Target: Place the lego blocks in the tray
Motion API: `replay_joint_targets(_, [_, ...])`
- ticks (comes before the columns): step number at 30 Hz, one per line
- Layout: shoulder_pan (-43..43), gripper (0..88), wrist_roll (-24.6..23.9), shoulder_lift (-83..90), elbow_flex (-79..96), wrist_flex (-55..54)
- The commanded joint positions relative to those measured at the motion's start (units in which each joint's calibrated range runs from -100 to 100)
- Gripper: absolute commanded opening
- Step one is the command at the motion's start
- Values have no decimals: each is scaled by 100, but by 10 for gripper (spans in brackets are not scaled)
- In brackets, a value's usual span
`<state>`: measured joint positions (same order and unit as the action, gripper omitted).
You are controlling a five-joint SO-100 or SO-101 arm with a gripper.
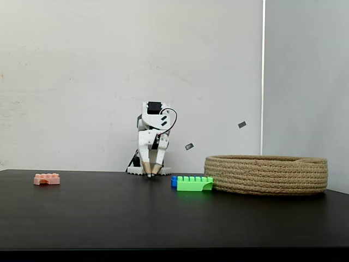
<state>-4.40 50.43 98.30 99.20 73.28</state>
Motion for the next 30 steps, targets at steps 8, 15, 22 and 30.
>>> replay_joint_targets(8, [93, 0, -78, 49, 80, 14])
replay_joint_targets(15, [93, 0, -322, 49, 80, -277])
replay_joint_targets(22, [135, 6, -1031, -192, 34, -1152])
replay_joint_targets(30, [324, 199, -2022, -2780, -1635, -2410])
